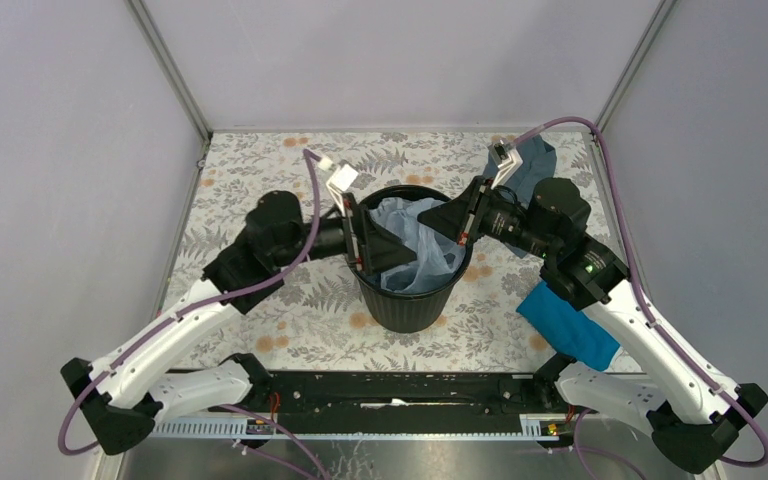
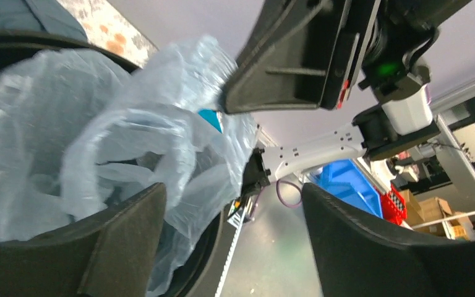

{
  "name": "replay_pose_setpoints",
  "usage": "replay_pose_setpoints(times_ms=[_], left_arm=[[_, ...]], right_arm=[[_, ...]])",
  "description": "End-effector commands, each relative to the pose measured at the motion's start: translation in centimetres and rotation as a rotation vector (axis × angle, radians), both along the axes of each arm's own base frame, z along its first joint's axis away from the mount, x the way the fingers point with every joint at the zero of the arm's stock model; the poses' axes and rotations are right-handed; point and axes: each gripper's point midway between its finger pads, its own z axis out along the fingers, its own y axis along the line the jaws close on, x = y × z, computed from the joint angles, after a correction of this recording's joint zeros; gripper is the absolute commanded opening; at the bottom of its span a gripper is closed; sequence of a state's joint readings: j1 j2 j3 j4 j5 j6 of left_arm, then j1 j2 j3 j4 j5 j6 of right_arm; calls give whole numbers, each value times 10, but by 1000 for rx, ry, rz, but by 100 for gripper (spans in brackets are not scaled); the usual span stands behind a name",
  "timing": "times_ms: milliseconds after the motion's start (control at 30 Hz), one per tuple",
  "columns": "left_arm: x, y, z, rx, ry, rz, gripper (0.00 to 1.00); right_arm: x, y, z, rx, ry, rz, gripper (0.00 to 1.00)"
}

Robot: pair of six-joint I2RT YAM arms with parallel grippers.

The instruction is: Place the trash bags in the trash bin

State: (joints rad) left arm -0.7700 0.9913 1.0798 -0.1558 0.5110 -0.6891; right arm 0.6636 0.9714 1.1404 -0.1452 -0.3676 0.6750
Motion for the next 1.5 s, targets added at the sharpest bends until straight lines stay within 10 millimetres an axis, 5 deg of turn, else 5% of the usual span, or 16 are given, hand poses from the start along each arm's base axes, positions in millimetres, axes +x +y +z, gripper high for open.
replay_pose_setpoints(times_ms=[0, 233, 433, 667, 733, 800, 900, 1133, 1467], left_arm=[[18, -12, -15, 89, 7, 123, 69], [40, -10, -31, 115, 34, 245, 41], [36, -19, -28, 91, 33, 197, 43], [41, -25, -23, 67, 25, 200, 57], [43, -29, -21, 61, 23, 189, 55], [47, -29, -26, 90, 25, 209, 39], [55, -8, -30, 191, -2, 297, 0], [39, 79, 5, 263, -117, 513, 0], [14, 143, -23, 361, 7, 662, 0]], right_arm=[[-2, -1, 25, 52, -69, 8, 0], [-5, -5, 29, 55, -77, 1, 0], [-5, -6, 30, 57, -83, -7, 0], [-5, -5, 29, 59, -81, 0, 0], [-5, -6, 28, 53, -79, -4, 0], [-5, -8, 26, 41, -76, -12, 0], [-6, -16, 22, -4, -82, -41, 0], [-13, -75, -9, -240, -89, -233, 0], [-40, -128, -31, -321, -10, -369, 0]])
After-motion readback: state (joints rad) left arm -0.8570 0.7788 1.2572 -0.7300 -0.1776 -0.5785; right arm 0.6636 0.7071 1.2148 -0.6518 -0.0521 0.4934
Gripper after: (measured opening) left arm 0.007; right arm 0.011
